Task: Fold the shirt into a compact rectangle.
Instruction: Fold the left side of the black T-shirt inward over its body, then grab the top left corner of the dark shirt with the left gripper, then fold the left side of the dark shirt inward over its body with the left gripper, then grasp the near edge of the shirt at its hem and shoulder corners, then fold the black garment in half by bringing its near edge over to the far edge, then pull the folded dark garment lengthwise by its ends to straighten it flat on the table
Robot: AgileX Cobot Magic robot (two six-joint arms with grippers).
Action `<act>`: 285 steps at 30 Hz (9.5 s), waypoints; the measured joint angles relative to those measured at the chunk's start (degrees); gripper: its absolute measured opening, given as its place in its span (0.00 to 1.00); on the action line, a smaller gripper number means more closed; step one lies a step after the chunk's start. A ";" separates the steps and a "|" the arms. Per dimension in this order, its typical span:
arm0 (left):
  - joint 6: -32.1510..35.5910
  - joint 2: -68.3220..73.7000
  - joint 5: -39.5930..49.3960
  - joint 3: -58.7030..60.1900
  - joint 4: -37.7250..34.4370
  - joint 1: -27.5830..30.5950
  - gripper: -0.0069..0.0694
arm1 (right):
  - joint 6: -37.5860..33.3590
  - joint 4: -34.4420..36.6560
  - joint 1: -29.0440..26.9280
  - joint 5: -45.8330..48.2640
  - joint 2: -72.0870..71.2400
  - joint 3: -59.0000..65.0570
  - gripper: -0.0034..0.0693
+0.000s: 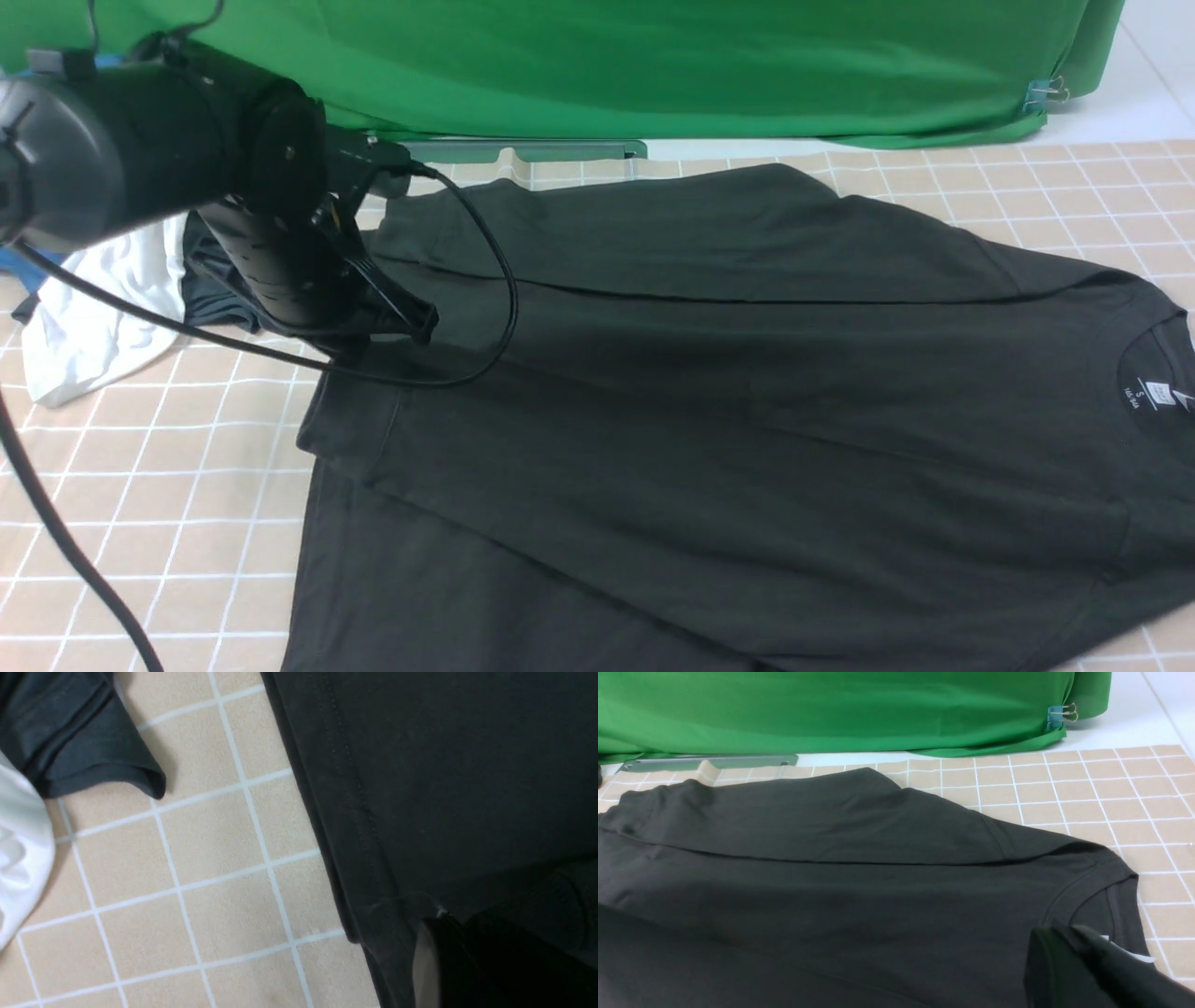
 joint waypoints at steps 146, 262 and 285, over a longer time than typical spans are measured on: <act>-11.15 -21.10 0.56 42.96 -20.79 -5.81 0.20 | -7.48 5.63 0.00 36.55 22.93 -14.28 0.17; -6.55 18.98 -4.46 -34.24 -21.16 14.24 0.32 | -2.39 -16.58 5.83 24.56 88.07 -73.79 0.44; 6.70 31.30 -2.32 -39.27 -31.08 -10.95 0.11 | -6.00 -9.02 10.45 26.84 84.40 -74.88 0.10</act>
